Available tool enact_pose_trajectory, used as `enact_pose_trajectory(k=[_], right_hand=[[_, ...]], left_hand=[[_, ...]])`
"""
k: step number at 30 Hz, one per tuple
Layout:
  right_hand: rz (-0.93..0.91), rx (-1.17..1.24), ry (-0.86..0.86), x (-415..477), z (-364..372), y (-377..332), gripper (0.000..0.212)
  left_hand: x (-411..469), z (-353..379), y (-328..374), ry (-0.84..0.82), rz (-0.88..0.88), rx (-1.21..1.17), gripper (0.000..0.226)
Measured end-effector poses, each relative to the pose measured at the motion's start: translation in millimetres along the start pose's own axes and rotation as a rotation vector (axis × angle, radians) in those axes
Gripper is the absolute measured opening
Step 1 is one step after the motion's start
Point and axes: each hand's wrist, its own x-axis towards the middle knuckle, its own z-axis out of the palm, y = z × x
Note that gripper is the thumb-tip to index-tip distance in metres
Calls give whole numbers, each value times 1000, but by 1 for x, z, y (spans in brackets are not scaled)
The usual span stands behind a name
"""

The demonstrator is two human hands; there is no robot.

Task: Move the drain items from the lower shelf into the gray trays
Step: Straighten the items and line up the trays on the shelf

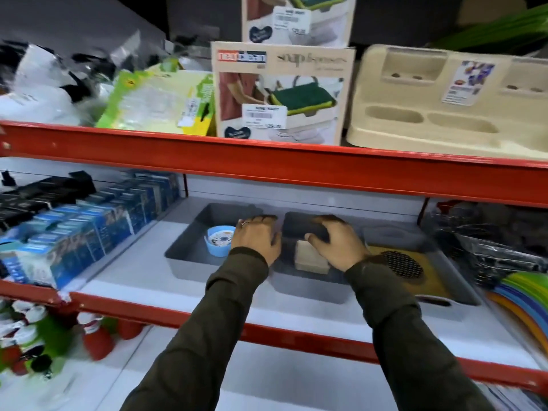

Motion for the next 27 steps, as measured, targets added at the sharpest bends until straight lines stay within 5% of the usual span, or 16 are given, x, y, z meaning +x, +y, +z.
enact_pose_trajectory(k=[7,13,19,23,27], right_hand=[[-152,-69,-187,51,82,-78,36],[-121,-272,-393,76,139,-110,47],[-69,-283,-386,84,158,-112,47],[42,141,-151,84,159,-114,43],[442,804,-50,90,161,-127,27]], left_hand=[[21,-3,-99,-273,-137,268,54],[31,10,-134,-408,-180,178,60],[38,13,-149,-443,-176,75,56],[45,12,-155,-287,-243,-266,39],[61,7,-162,-249,-541,-669,48]])
